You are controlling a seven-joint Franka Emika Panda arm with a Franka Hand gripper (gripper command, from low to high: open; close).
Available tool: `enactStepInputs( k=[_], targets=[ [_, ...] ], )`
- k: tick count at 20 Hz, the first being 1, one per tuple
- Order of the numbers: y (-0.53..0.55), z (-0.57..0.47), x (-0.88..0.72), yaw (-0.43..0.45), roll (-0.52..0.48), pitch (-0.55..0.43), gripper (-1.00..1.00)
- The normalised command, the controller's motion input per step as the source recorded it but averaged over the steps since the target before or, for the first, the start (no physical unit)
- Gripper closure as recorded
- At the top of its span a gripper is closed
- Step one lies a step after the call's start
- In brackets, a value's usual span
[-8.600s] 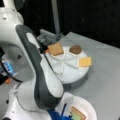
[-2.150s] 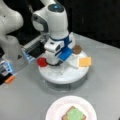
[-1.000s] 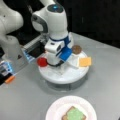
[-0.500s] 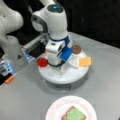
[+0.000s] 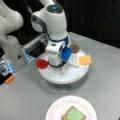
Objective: Ingredient selection for cheeseburger or sandwich
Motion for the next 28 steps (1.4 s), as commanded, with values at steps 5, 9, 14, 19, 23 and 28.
enactStepInputs(
  k=[5,9,14,19,23,28],
  targets=[
    [-0.16,-0.11,-0.23,0.217,0.145,-0.102,-1.00],
    [-0.14,-0.10,-0.22,0.186,0.190,-0.066,-1.00],
    [-0.11,-0.07,-0.23,0.084,0.178,-0.054,-1.00],
    [-0.07,-0.05,-0.23,0.100,0.110,-0.061,-1.00],
    [0.03,-0.01,-0.17,0.281,0.073,-0.041,-1.00],
    [0.03,0.03,-0.10,0.370,0.107,0.010,-1.00]
  ],
)
